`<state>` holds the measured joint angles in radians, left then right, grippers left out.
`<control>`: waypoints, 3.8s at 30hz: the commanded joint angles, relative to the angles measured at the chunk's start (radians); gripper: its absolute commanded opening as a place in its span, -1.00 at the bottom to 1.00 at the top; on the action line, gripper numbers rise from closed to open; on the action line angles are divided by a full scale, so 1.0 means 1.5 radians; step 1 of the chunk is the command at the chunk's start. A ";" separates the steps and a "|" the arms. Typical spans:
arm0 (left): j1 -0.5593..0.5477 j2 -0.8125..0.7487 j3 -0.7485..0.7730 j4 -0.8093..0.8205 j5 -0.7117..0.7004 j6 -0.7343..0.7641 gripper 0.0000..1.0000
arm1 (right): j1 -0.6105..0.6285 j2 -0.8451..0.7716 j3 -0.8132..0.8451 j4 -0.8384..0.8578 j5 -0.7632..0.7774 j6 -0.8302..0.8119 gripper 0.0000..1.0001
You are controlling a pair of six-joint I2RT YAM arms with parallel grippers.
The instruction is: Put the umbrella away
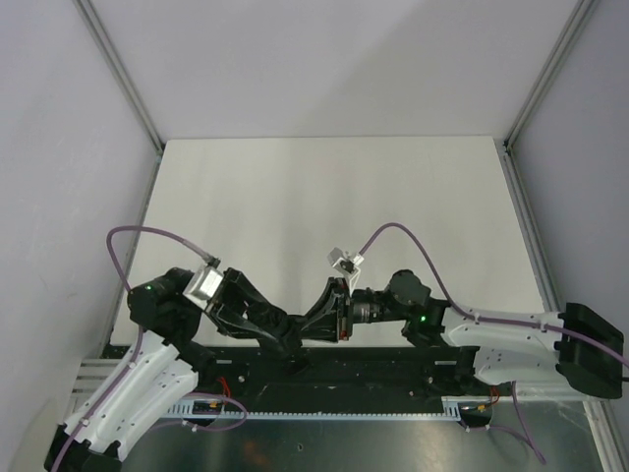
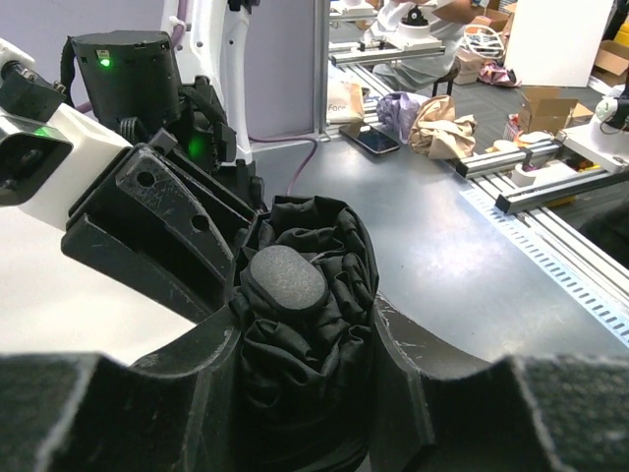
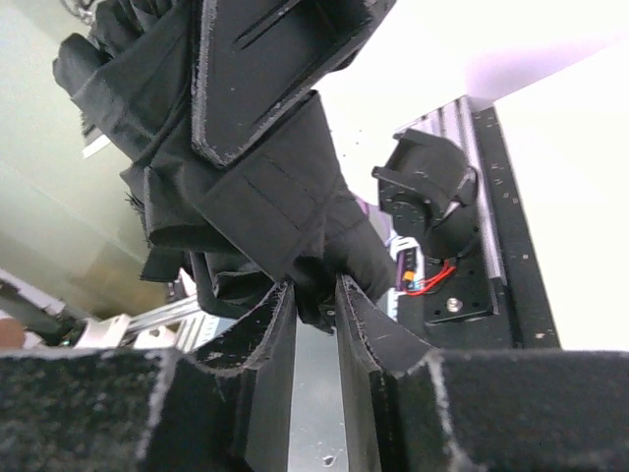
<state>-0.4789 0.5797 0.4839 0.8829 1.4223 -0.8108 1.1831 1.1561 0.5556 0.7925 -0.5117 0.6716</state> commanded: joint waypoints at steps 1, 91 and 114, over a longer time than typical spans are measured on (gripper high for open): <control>-0.013 -0.002 0.045 0.044 -0.060 0.019 -1.00 | -0.007 -0.065 0.027 -0.139 0.089 -0.091 -0.41; 0.044 0.196 0.146 -0.789 -0.813 -0.180 0.29 | -0.084 0.211 0.335 -0.599 0.288 -0.391 -1.00; -0.052 0.070 0.057 -0.499 -0.534 0.060 0.01 | -0.205 0.102 0.327 -0.668 0.233 -0.523 -1.00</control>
<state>-0.4545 0.6231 0.5629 -0.0265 0.5529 -0.7506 0.8970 1.3575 1.0245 -0.2581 -0.1074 -0.1139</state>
